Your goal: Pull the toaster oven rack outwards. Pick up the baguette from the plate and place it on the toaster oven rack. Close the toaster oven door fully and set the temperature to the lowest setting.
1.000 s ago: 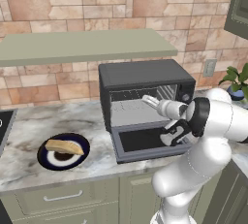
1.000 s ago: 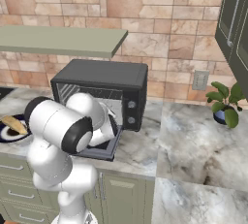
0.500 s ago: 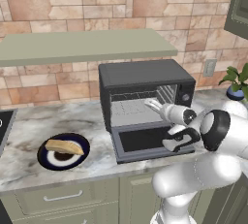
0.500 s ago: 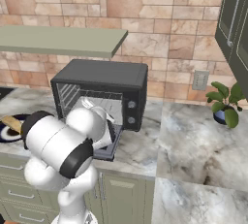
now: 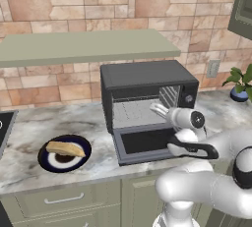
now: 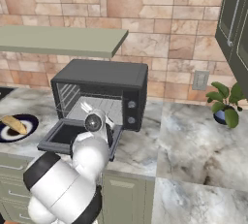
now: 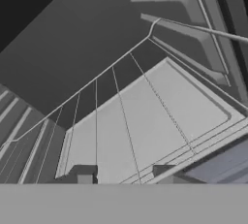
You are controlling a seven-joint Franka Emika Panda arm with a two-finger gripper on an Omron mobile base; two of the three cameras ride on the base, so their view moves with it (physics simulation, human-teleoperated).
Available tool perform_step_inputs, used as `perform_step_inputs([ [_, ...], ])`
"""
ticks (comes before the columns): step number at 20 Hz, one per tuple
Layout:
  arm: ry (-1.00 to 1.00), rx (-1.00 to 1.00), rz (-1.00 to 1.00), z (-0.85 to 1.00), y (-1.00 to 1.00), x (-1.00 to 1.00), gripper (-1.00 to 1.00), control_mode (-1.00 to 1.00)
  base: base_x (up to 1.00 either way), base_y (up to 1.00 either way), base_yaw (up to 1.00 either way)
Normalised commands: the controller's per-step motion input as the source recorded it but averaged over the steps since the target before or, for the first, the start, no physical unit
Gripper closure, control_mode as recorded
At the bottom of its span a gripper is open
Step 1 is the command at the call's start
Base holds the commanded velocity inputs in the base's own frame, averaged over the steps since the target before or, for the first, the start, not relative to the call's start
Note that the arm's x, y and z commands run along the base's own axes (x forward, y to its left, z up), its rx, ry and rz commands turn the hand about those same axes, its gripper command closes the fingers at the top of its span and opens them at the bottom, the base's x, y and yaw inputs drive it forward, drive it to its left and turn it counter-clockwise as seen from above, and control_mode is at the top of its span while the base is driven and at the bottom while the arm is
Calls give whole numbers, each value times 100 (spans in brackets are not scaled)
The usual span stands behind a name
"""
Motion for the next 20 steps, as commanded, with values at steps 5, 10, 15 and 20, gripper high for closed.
perform_step_inputs([
  [5,0,0,-4,18,0,-34,100,-100,0,0,0],
  [10,0,0,-4,18,0,-29,100,-100,0,0,0],
  [15,0,0,-2,8,0,-28,100,-100,0,0,0],
  [20,-4,0,0,13,0,-37,100,-100,0,0,0],
])
